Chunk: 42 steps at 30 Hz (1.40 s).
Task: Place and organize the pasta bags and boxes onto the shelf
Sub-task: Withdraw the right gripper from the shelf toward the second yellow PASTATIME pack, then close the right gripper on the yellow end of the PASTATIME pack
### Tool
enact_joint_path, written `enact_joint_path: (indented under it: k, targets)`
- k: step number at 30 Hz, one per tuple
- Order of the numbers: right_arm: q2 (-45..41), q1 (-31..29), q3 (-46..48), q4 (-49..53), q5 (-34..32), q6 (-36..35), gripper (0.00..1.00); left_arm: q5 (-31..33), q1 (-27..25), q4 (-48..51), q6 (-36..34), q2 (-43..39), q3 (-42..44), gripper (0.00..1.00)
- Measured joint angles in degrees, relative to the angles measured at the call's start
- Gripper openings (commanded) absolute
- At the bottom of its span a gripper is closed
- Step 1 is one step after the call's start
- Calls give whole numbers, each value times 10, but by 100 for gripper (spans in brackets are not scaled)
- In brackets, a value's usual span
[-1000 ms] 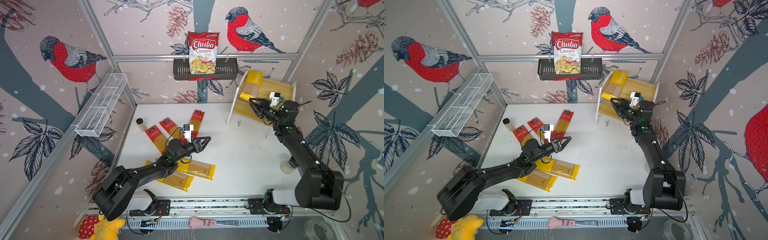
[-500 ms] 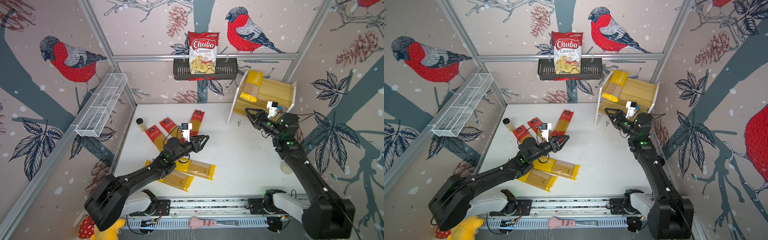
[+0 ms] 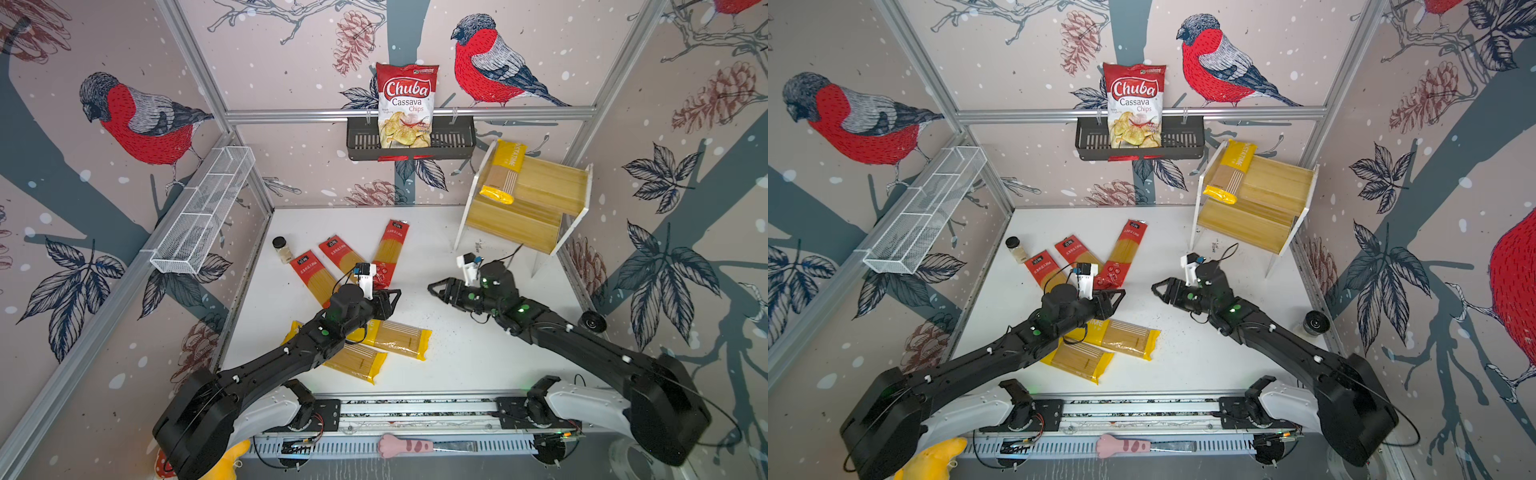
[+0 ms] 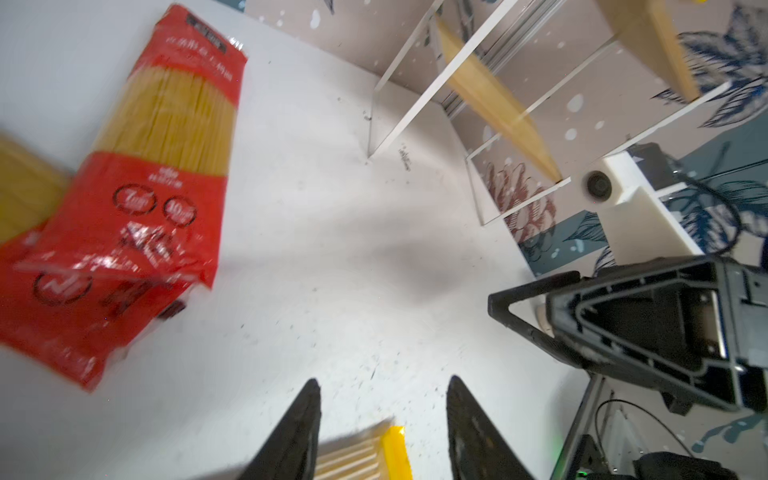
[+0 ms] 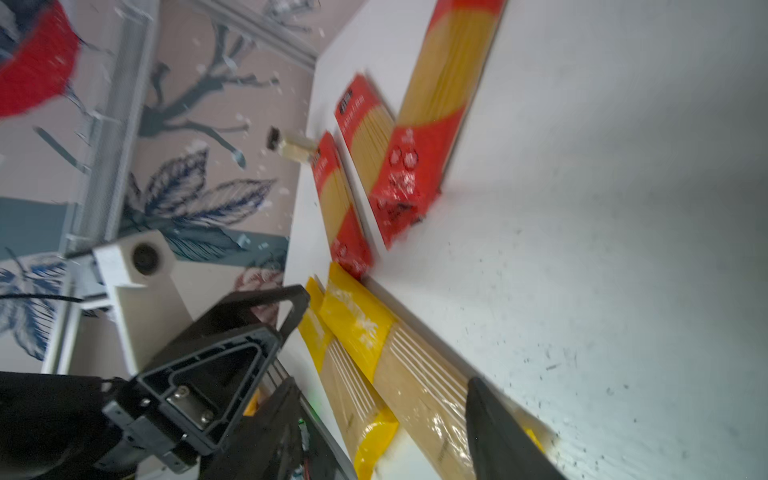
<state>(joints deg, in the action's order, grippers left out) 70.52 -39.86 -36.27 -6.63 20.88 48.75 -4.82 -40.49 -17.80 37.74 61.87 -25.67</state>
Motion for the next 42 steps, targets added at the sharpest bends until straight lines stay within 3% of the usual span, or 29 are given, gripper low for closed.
enact_joint_path:
  k: [6, 17, 33, 42]
  targets:
    - [131, -73, -57, 9, -9, -50, 62, 21, -21, 22, 29, 0, 37, 48]
    - [316, -88, -225, 53, 39, -172, 59, 46, -47, 35, 73, -47, 98, 49]
    - [446, -95, -336, 122, 83, -263, 51, 57, -47, 56, 103, -69, 143, 48]
    - [497, -115, -379, 118, 146, -293, 42, 67, -47, 33, 120, -71, 162, 46]
